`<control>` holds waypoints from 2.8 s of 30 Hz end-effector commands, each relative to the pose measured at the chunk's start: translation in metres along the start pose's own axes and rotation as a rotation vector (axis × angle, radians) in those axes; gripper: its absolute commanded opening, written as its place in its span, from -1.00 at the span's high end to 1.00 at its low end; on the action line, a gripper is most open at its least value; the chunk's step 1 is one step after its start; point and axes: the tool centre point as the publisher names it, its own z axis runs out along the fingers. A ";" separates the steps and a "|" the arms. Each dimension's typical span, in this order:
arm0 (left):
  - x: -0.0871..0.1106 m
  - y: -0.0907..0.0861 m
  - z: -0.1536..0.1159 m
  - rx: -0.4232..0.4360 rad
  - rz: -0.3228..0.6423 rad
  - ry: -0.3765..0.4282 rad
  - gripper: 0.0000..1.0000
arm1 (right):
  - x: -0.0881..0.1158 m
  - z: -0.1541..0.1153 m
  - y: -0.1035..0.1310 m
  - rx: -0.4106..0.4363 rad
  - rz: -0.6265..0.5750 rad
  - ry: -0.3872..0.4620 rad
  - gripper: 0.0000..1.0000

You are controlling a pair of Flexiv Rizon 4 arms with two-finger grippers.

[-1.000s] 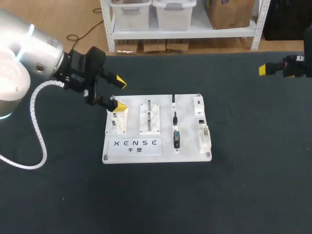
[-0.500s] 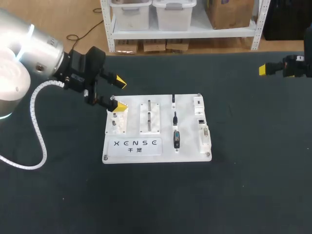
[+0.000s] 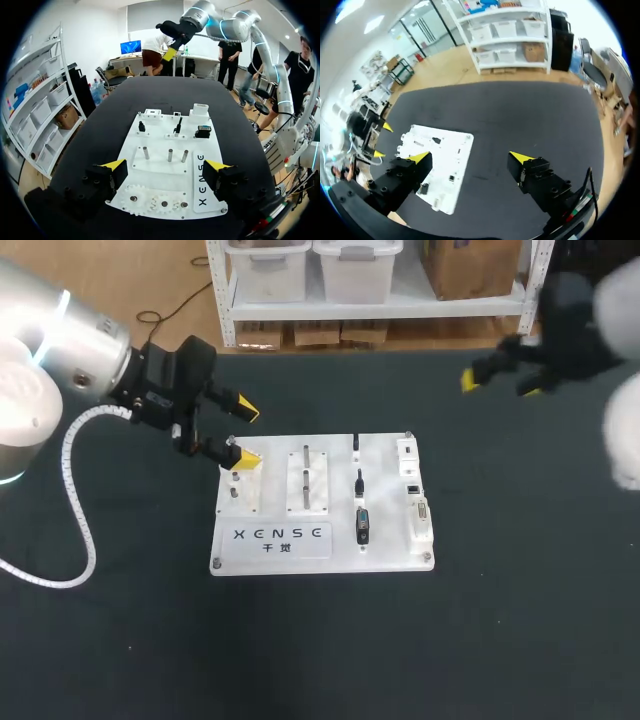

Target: Insert the USB connector, Ethernet cable, and multi-pin plug into their matching sockets one by one.

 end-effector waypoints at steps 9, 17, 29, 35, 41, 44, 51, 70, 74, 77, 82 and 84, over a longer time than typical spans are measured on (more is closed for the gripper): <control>0.001 0.001 0.001 0.000 0.003 -0.004 -1.00 | 0.027 0.077 0.059 0.441 0.199 0.061 -1.00; 0.001 0.001 0.001 0.000 0.003 -0.004 -1.00 | 0.036 0.101 0.081 0.492 0.171 0.099 -1.00; 0.001 0.001 0.001 0.000 0.003 -0.004 -1.00 | 0.024 0.136 0.091 0.500 0.132 0.155 -1.00; 0.001 0.001 0.001 0.000 0.003 -0.004 -1.00 | 0.020 0.148 0.095 0.490 0.115 0.172 -1.00; 0.001 0.001 0.001 0.000 0.003 -0.004 -1.00 | 0.019 0.151 0.096 0.451 0.110 0.154 -1.00; 0.001 0.001 0.001 0.000 0.003 -0.004 -1.00 | 0.019 0.151 0.096 0.451 0.110 0.154 -1.00; 0.001 0.001 0.001 0.000 0.003 -0.004 -1.00 | 0.019 0.151 0.096 0.451 0.110 0.154 -1.00; 0.001 0.001 0.001 0.000 0.003 -0.004 -1.00 | 0.019 0.151 0.096 0.451 0.110 0.154 -1.00; 0.001 0.001 0.001 0.000 0.003 -0.004 -1.00 | 0.019 0.151 0.096 0.451 0.110 0.154 -1.00; 0.001 0.001 0.001 0.000 0.003 -0.004 -1.00 | 0.019 0.151 0.096 0.451 0.110 0.154 -1.00; 0.001 0.001 0.001 0.000 0.003 -0.004 -1.00 | 0.019 0.151 0.096 0.451 0.110 0.154 -1.00; 0.001 0.001 0.001 0.000 0.003 -0.004 -1.00 | 0.019 0.151 0.096 0.451 0.110 0.154 -1.00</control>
